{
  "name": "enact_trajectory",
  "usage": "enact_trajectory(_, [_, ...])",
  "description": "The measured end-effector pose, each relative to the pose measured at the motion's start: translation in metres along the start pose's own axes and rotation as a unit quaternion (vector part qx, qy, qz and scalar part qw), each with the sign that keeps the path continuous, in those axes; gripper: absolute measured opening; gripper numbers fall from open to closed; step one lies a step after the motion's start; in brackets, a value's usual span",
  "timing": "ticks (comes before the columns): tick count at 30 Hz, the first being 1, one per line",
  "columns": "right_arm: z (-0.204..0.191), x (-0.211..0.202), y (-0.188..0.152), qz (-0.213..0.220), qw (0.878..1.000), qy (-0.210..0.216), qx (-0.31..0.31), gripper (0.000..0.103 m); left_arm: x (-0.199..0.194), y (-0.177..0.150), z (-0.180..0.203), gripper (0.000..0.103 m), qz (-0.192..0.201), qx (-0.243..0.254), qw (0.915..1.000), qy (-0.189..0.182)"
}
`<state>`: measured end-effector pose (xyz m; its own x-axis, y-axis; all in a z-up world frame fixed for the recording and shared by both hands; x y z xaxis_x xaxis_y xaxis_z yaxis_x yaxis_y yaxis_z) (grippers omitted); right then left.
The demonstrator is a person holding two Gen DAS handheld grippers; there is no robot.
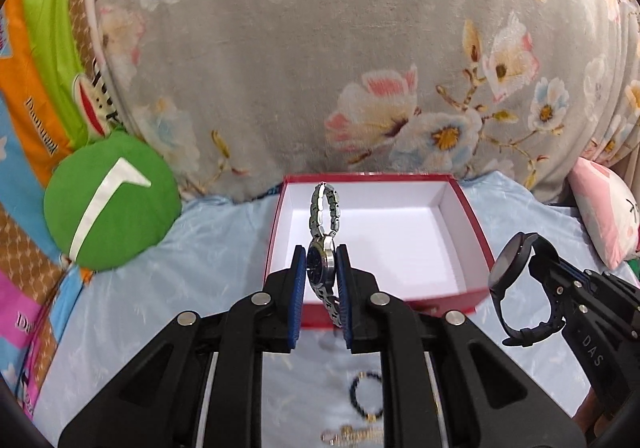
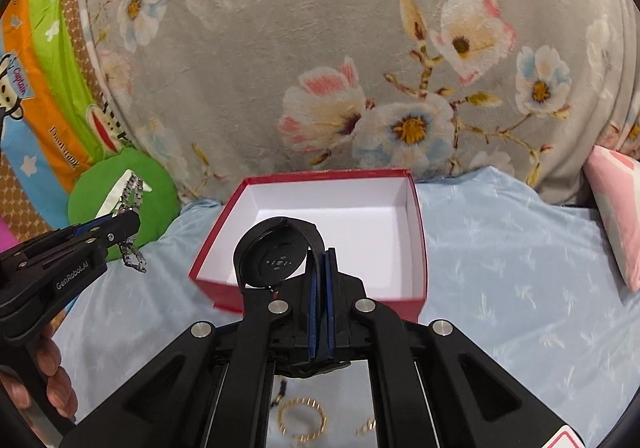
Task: Organize jewelry
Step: 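Carry both items into the red box and open both tools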
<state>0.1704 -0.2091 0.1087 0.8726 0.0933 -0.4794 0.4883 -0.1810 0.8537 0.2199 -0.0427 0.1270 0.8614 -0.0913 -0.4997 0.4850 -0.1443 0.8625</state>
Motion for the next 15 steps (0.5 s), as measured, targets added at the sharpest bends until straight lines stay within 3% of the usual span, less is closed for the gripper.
enact_trajectory(6, [0.015,0.056,0.02,-0.014,1.0,-0.006,0.001,0.004,0.058,0.02,0.009,0.015,0.002,-0.005,0.9999,0.008])
enact_trajectory(15, [0.04,0.125,0.011,-0.051,0.998,-0.022,0.018,0.005,0.129,0.014,0.027,0.015,-0.009,0.009,0.9996,0.025])
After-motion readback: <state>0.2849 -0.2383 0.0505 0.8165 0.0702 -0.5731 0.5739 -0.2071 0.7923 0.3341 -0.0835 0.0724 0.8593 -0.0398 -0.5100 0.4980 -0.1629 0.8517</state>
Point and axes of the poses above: each gripper's, at about its wrist camera, not at the fingertips, and x roughly the way its jaws point, z to its right, y to its top, the point moved 4 cm from there along x, roughly the way its jaws point, and after that the axes turned 6 degrees about y, right-handed, at the moved point
